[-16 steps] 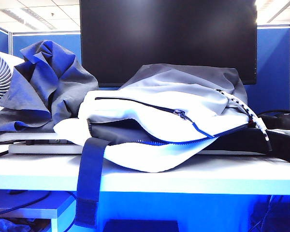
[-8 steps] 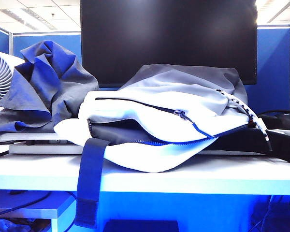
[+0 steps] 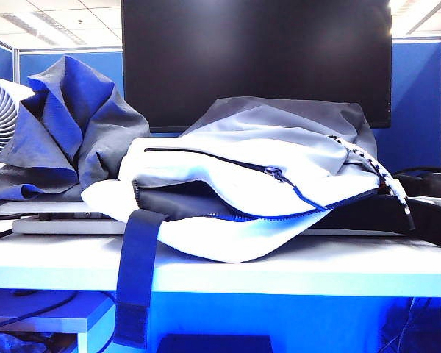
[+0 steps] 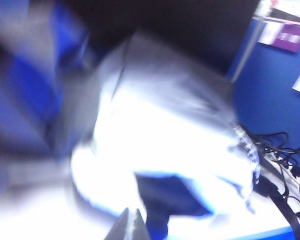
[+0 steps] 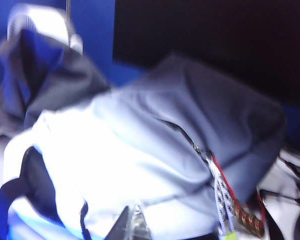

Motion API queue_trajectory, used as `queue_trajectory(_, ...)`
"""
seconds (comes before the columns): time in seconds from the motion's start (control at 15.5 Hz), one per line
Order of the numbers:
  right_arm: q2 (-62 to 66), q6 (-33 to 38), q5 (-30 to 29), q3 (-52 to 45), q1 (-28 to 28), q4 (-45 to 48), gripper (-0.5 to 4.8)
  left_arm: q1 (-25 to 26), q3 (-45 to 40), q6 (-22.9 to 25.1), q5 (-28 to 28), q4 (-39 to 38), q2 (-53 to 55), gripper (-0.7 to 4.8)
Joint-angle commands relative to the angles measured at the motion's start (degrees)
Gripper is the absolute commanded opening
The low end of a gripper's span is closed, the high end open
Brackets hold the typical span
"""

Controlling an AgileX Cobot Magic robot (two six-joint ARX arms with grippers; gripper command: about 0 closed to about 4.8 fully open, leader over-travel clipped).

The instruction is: Take the gray clothes out of the backpack.

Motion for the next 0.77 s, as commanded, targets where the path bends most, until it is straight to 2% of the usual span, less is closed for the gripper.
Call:
queue_trajectory(0.06, 0.0, 1.8, 0.0, -2.9, 0.0, 7.7, -0.06, 0.1, -5.3, -10.2, -0.5, 2.4, -0.2, -0.05)
queue_trajectory(0.77, -0.1, 1.8, 0.0, -2.9, 0.0, 6.4, -0.06, 0.1, -5.2, -10.0, -0.5, 2.4, -0.2, -0.05)
